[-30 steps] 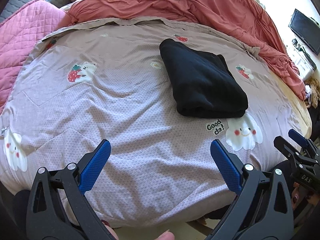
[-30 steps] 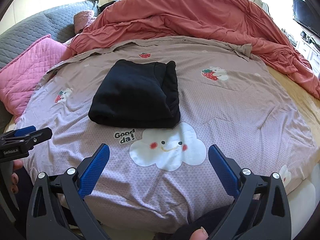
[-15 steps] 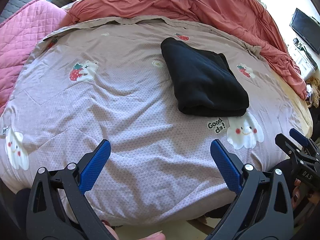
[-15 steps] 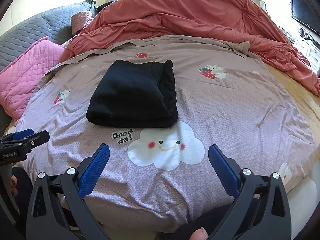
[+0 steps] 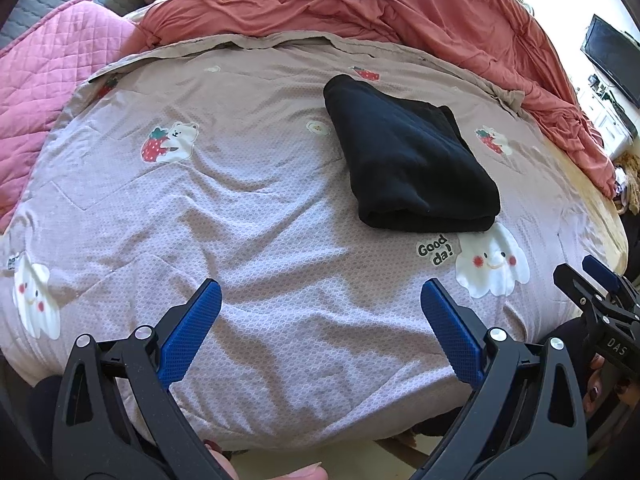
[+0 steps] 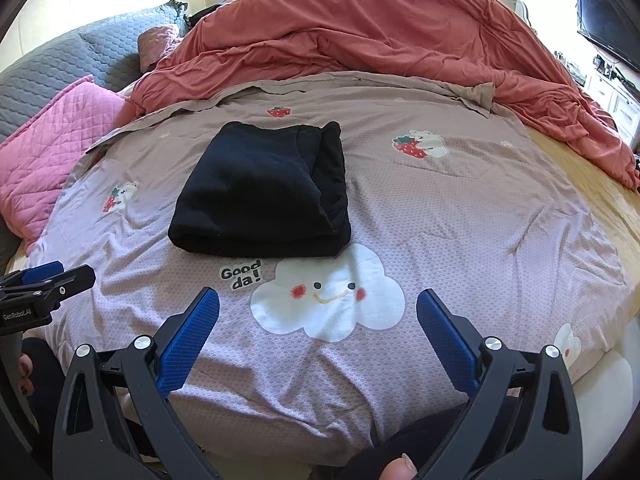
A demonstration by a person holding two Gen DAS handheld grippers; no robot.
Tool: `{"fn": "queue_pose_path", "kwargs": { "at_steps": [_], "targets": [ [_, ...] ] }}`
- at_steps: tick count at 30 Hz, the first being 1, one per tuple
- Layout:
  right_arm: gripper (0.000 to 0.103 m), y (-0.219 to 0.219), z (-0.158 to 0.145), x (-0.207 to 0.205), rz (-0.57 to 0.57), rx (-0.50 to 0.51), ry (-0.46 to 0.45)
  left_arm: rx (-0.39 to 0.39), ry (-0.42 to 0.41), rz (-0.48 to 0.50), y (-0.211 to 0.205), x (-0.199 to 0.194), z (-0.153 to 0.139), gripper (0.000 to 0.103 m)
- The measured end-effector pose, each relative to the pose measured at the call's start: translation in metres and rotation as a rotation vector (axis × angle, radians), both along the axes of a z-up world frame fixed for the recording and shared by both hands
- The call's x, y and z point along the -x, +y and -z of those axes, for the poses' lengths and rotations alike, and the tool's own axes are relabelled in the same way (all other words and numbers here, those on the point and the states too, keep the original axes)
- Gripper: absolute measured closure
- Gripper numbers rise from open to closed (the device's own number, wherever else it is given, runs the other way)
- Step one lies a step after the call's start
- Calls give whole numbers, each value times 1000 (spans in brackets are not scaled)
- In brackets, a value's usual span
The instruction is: Fold small clothes
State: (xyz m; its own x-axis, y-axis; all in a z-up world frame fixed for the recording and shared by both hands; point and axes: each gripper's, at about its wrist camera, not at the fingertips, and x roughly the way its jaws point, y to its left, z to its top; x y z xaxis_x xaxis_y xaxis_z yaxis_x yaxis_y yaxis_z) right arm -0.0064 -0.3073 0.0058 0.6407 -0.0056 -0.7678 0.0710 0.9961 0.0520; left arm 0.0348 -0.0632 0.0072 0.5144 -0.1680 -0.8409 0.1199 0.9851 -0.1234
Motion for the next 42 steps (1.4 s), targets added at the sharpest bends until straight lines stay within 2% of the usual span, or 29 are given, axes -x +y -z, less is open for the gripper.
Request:
{"fn": "queue_pose_path", "kwargs": {
  "at_steps": [42],
  "targets": [
    [5, -1, -1, -1, -1, 7, 0, -39, 2, -14, 3, -1, 0, 10]
  ]
}}
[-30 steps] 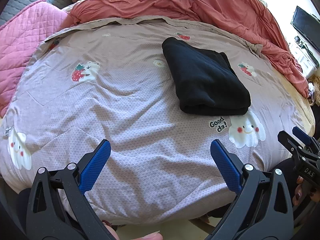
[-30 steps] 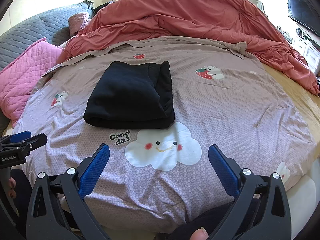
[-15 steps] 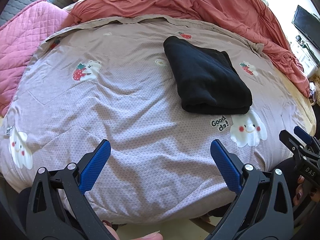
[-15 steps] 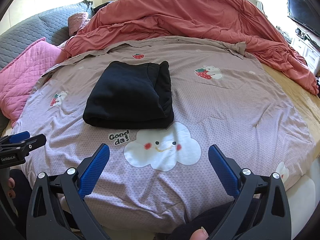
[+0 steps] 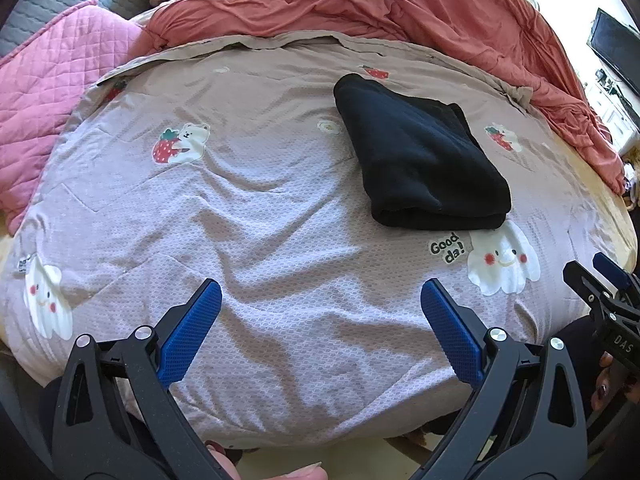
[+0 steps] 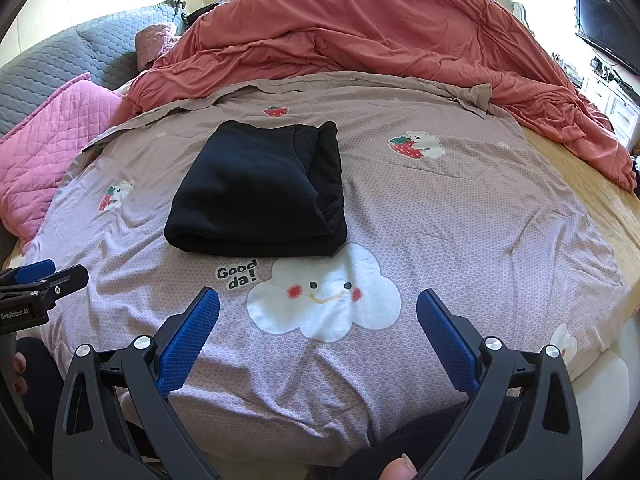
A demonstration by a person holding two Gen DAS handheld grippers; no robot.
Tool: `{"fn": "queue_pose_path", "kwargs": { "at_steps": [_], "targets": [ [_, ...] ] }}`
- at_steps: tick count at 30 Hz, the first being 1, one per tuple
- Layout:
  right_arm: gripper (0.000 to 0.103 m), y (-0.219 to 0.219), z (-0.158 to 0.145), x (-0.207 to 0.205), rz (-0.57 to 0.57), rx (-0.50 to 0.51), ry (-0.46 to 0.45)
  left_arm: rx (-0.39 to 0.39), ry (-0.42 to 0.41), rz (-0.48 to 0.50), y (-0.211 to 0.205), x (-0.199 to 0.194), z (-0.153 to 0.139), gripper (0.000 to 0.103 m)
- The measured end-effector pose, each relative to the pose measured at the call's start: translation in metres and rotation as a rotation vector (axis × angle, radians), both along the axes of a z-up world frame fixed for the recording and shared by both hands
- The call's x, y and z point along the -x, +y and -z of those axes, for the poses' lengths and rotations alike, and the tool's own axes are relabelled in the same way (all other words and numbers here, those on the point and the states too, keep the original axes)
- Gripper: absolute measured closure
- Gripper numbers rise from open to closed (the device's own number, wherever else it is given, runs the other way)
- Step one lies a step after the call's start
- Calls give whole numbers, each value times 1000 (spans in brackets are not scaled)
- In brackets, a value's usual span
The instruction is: Fold small clothes
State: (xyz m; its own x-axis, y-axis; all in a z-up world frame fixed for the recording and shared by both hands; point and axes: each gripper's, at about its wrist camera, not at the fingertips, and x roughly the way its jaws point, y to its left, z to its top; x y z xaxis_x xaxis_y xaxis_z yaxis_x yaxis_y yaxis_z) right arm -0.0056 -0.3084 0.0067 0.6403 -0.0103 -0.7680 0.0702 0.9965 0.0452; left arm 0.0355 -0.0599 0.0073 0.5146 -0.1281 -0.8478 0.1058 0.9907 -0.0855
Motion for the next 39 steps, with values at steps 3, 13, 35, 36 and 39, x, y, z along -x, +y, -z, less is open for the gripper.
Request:
{"fn": "queue_pose_path", "kwargs": {
  "at_steps": [3, 13, 35, 36, 39],
  "targets": [
    [5, 0, 0, 0, 1, -1, 0, -2, -1, 0, 0, 0, 0, 10],
    [5, 0, 0, 0, 1, 2, 1, -22, 13, -5, 1, -1, 1, 10],
    [5, -391, 35, 196, 1114, 15, -26, -173, 141, -693, 317, -68, 42, 10],
    [5, -413, 47, 211, 1173, 22, 14, -179, 143, -729, 334, -70, 44, 10],
    [5, -474, 86, 250, 1285, 32, 133, -213, 124, -834, 388, -78, 48, 9]
  ]
}}
